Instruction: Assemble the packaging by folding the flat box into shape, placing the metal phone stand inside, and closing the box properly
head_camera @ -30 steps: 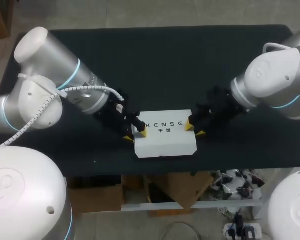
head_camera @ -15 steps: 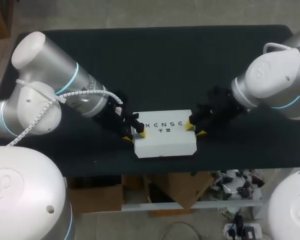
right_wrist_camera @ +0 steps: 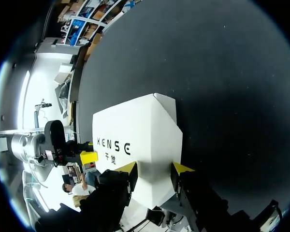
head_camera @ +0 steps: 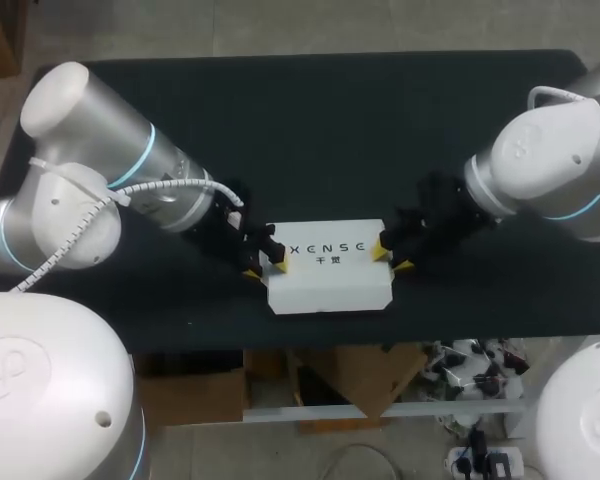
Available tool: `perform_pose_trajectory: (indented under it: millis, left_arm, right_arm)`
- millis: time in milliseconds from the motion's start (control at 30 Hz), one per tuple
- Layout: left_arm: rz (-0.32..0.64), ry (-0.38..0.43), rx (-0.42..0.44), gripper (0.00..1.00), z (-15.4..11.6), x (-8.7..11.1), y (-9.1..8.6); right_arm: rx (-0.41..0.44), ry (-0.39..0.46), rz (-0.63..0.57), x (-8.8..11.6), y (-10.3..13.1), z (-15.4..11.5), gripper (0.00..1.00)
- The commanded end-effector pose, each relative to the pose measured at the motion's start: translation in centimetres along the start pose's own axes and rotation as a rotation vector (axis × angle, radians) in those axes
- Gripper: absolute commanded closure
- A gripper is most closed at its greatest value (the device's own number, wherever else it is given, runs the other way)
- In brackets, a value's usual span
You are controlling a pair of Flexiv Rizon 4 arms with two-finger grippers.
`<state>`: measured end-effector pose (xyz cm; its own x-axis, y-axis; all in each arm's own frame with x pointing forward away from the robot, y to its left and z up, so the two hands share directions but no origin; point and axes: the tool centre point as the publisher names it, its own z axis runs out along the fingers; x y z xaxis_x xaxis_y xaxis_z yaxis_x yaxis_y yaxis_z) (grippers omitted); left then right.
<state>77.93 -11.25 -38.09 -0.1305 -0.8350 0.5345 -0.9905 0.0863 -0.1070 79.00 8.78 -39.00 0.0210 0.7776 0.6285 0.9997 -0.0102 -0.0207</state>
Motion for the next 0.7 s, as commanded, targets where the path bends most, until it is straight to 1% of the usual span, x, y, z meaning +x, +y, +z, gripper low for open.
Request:
perform_pose_trajectory:
  millis: [33, 333, 400, 700]
  left_arm:
    - [0.000, -0.009, 0.004, 0.45, -0.20, 0.01, -0.07]
    - [0.005, -0.009, 0.002, 0.45, -0.43, -0.04, -0.09]
    - [0.007, -0.008, -0.005, 0.47, -0.37, 0.12, -0.11]
    - [0.019, -0.010, -0.033, 0.49, 0.37, 0.89, -0.06]
  right_arm:
    - [-0.008, 0.001, -0.003, 0.21, -0.32, -0.28, 0.53]
    - [-0.016, 0.006, -0.005, 0.39, -0.45, -0.42, 0.53]
    - [-0.015, 0.011, -0.004, 0.46, -0.38, -0.36, 0.53]
    - [-0.007, 0.021, -0.002, 0.53, -0.29, -0.13, 0.53]
